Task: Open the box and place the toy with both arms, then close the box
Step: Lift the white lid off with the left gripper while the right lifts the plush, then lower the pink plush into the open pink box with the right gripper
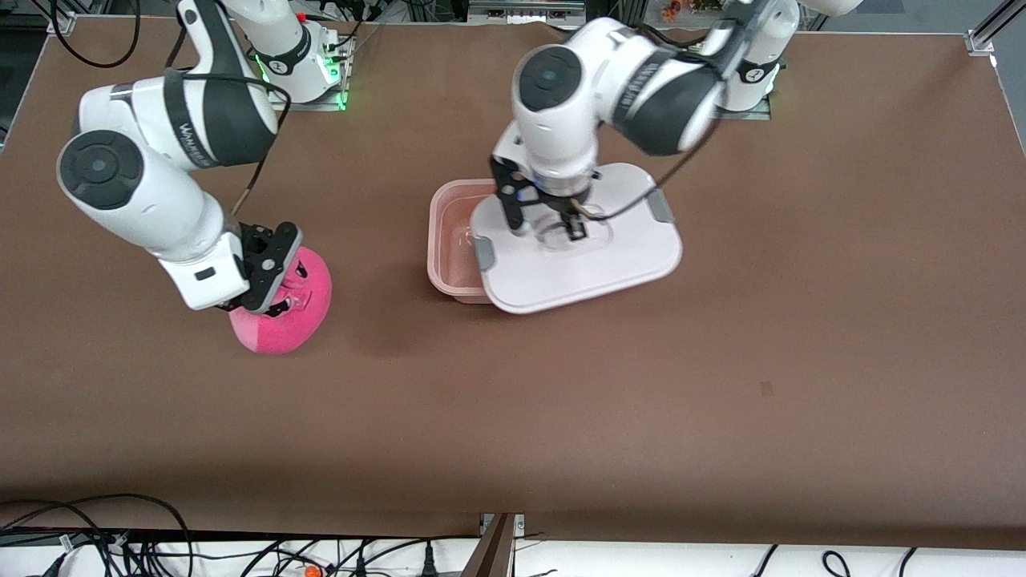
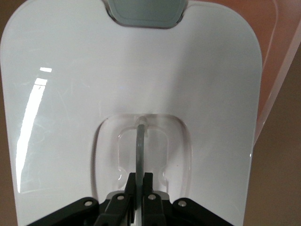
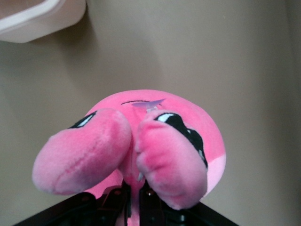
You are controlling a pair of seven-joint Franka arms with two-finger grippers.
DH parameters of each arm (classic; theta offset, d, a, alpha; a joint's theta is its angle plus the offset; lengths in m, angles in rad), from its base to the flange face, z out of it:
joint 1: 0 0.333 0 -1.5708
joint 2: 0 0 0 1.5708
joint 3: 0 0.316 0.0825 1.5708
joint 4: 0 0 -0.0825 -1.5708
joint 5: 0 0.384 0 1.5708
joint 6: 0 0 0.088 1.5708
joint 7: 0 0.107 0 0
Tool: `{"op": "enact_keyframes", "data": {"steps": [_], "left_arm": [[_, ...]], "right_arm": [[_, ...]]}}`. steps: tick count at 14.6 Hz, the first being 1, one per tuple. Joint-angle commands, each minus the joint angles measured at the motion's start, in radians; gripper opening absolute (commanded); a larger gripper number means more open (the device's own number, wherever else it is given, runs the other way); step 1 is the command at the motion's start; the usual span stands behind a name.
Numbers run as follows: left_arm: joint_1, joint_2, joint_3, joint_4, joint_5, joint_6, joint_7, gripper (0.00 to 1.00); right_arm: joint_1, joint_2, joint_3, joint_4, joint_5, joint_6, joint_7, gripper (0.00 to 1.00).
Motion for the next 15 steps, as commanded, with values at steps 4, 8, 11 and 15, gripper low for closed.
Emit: {"op": "enact_keyframes", "data": {"steps": [4, 8, 11, 15], "left_arm": [[0.288, -0.055, -0.001, 0.049, -0.024, -0.179, 0.366, 0.00], [0.498, -0.055, -0.001, 0.070, -0.024, -0.187, 0.614, 0.00], [0.598, -0.053, 0.002, 0.081, -0.014, -0.206, 0.767, 0.00], [0.700, -0.047, 0.002, 0.081, -0.007, -0.206, 0.878, 0.00]], "right_arm": [[0.136, 0.024, -0.005, 0.101, -0.039, -0.098, -0.032, 0.00], [0.305, 0.145, -0.007, 0.282, -0.033, -0.247, -0.003, 0.00], [0.443, 0.230, -0.008, 0.399, -0.039, -0.296, 0.144, 0.00], [0.535, 0.282, -0.008, 0.401, -0.088, -0.284, 0.233, 0.00]]}}
